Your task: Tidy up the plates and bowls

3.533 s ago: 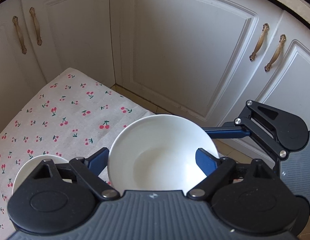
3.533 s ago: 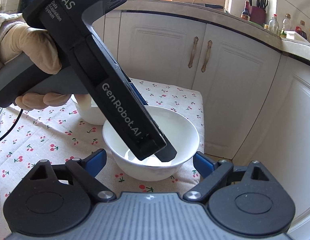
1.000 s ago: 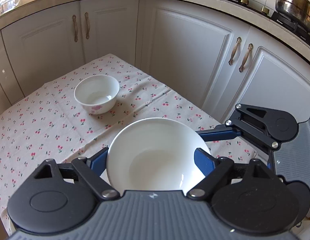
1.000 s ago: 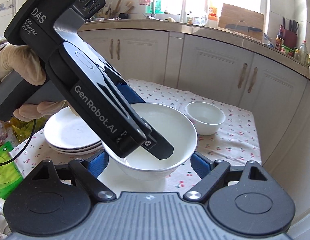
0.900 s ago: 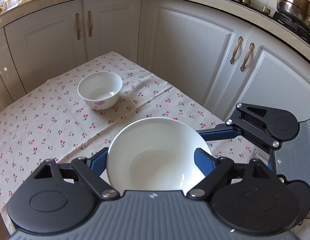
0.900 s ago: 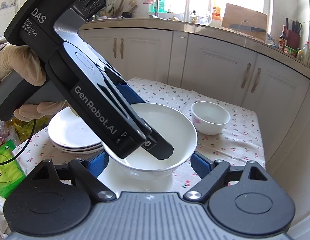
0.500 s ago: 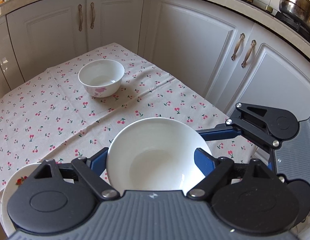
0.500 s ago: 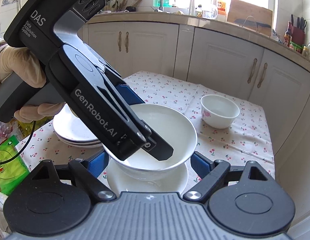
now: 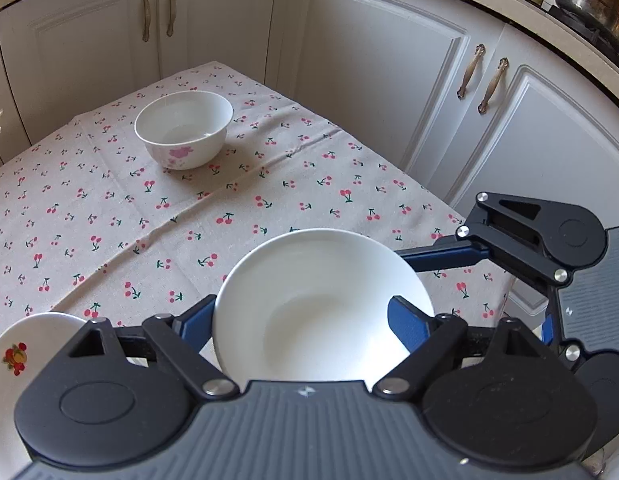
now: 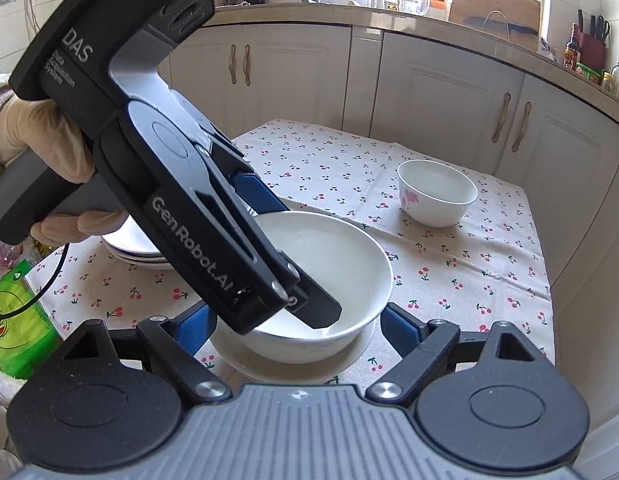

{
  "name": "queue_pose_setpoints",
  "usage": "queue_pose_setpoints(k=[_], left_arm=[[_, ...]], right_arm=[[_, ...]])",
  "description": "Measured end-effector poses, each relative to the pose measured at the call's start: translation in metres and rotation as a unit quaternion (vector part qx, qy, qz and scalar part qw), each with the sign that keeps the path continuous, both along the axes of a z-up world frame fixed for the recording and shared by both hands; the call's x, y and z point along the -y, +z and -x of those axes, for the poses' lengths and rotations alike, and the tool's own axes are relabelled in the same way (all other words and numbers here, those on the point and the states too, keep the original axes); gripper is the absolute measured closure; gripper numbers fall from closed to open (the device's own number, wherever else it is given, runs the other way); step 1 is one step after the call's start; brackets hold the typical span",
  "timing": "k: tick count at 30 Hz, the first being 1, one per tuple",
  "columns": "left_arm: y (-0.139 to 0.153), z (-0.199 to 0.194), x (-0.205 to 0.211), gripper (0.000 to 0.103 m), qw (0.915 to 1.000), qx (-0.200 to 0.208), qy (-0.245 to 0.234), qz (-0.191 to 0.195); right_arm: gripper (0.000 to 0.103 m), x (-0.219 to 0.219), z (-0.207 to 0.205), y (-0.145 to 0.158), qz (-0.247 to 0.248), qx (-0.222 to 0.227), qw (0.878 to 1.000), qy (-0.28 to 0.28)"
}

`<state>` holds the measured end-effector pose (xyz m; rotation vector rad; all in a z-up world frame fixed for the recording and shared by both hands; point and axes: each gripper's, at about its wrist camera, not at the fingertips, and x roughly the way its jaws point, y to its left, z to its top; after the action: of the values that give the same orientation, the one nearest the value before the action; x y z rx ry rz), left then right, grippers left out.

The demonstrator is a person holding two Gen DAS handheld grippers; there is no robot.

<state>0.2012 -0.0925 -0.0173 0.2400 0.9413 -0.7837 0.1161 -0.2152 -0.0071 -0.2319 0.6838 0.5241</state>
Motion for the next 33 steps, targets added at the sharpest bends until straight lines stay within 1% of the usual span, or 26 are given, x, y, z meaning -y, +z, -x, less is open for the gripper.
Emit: queue_pose_setpoints(k=[12, 16, 18, 20, 26, 33], left_arm=[[-0.008, 0.0, -0.001, 0.014, 0.9999, -0.01, -0.004, 0.006], [-0.007, 0.002, -0.002, 0.014, 0.9999, -0.008, -0.006, 0.009], [-0.006, 0.003, -0.003, 0.013, 0.9999, -0.002, -0.007, 0.01], [-0.003, 0.004, -0.004, 0.013, 0.9999, 0.004, -0.008, 0.011], [0.004, 0.005, -0.014, 0.013, 0.9998, 0.014, 0.001, 0.017], [0.011, 0.006, -0.029, 0.012, 0.9993, 0.025, 0.013, 0.024]], right_arm=[[0.011, -0.002, 0.002, -0.01, 0.015, -0.005, 1.0, 0.003], [0.011, -0.003, 0.003, -0.011, 0.016, -0.006, 1.0, 0.004], [0.009, -0.004, 0.004, -0.012, 0.018, -0.003, 1.0, 0.006], [0.001, -0.005, 0.007, -0.01, 0.017, 0.003, 1.0, 0.009], [0.0, -0.007, 0.009, -0.005, 0.014, 0.01, 1.0, 0.012], [0.0, -0.003, 0.009, 0.002, 0.012, 0.017, 1.0, 0.002]])
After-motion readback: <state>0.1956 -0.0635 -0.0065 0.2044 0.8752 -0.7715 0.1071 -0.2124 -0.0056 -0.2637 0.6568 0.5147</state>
